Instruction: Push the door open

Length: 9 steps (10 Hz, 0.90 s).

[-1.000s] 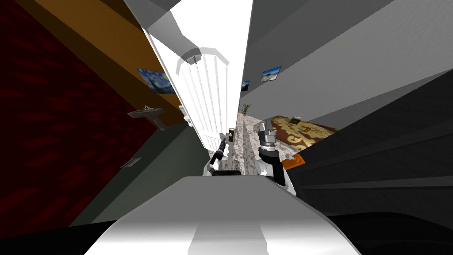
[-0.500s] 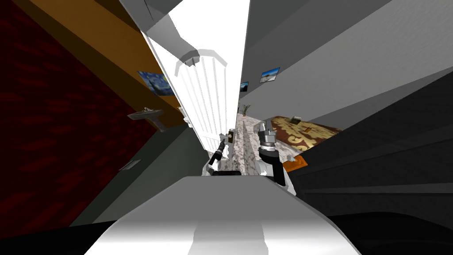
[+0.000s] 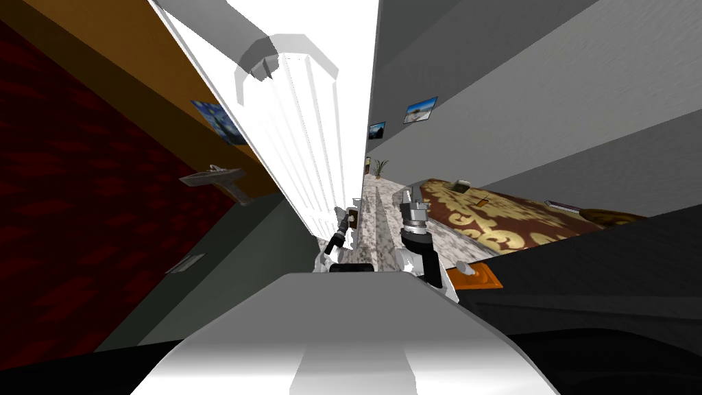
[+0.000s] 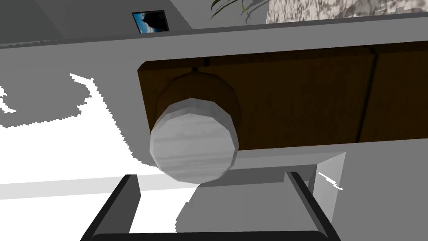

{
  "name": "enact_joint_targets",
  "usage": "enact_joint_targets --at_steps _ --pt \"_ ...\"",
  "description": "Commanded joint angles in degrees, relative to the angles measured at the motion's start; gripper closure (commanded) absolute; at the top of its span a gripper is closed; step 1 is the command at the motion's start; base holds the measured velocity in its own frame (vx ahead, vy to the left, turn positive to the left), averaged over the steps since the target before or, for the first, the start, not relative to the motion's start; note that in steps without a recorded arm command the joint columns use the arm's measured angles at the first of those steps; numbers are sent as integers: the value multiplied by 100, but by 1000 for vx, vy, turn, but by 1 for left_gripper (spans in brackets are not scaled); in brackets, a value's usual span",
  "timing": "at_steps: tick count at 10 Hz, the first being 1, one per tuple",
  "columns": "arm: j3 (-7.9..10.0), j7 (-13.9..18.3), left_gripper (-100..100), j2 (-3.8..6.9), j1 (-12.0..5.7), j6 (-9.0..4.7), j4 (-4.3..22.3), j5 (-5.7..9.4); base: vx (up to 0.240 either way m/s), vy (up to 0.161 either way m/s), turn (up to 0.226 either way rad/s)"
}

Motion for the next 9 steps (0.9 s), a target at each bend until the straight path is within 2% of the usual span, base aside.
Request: enact_joint_targets --at_steps 1,2,3,8,9 --pt "22 10 -100 -177 -22 -26 28 -5 120 -107 -21" --pt "17 -1 -100 -106 -1 12 -27 -4 52 -49 2" --pt "17 -1 100 -106 -1 12 -27 -4 -6 5 3" --pt "17 -1 100 -106 -1 12 -27 -4 -11 9 -3" --pt "-114 -104 100 -1 105 15 -103 59 99 -26 147"
